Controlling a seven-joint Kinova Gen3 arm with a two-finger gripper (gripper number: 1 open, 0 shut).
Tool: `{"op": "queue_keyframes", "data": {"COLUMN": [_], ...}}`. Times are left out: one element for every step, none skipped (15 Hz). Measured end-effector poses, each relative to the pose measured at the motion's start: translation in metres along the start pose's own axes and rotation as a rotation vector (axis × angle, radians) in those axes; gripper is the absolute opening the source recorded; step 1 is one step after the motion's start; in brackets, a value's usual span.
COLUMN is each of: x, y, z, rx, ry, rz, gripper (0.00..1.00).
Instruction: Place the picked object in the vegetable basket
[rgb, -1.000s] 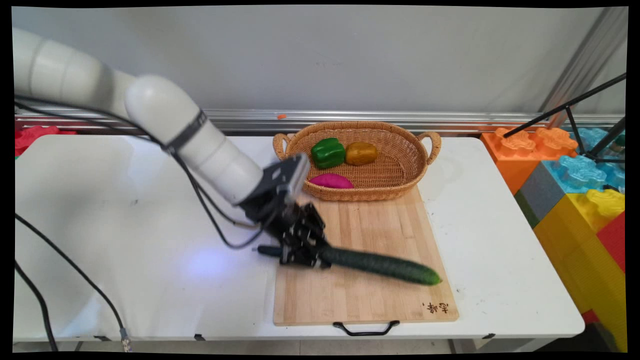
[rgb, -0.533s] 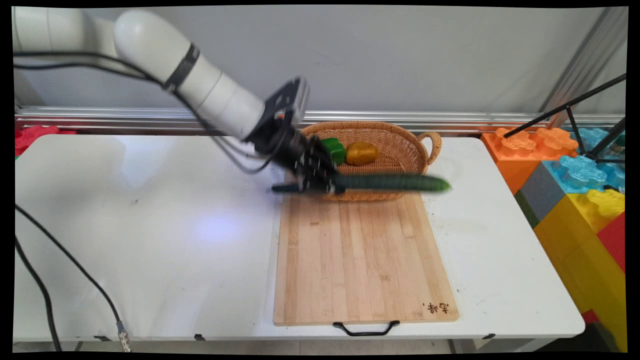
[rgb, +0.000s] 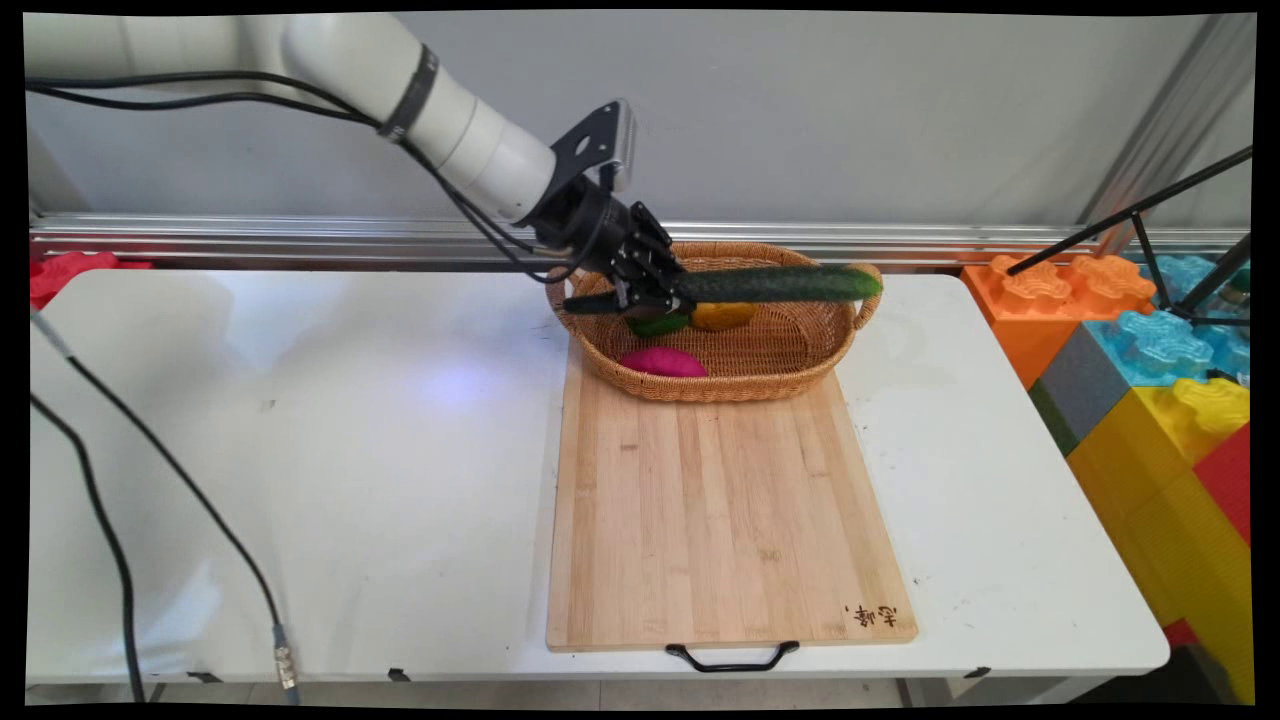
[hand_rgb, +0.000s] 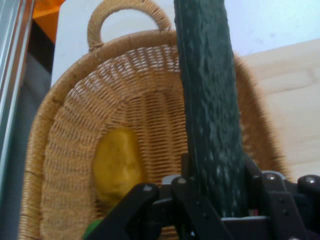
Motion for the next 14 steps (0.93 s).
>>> {"op": "queue_keyframes", "data": {"x": [-0.002,-0.005,-0.008,-0.011,-0.014,-0.017,-0.021,-0.023,-0.025,-0.025,-0.026,-0.025,-0.024,-0.022], "y": [-0.003,-0.008,-0.01,-0.012,-0.013,-0.013,-0.014,-0.014,-0.015,-0.017,-0.018,-0.019,-0.02,-0.021], "z": [0.004,0.012,0.017,0.026,0.035,0.043,0.056,0.063,0.069,0.074,0.078,0.081,0.081,0.081], "rx": [0.004,0.008,0.01,0.01,0.008,0.006,0.004,0.005,0.006,0.009,0.012,0.016,0.02,0.022], "ry": [-0.003,-0.008,-0.01,-0.013,-0.014,-0.015,-0.015,-0.015,-0.014,-0.012,-0.01,-0.008,-0.005,-0.001], "rz": [0.006,0.013,0.017,0.021,0.023,0.024,0.026,0.028,0.029,0.03,0.025,0.018,0.012,0.006], "gripper": [0.0,0.0,0.0,0.0,0.0,0.0,0.0,0.0,1.0,1.0,1.0,1.0,1.0,1.0]}}
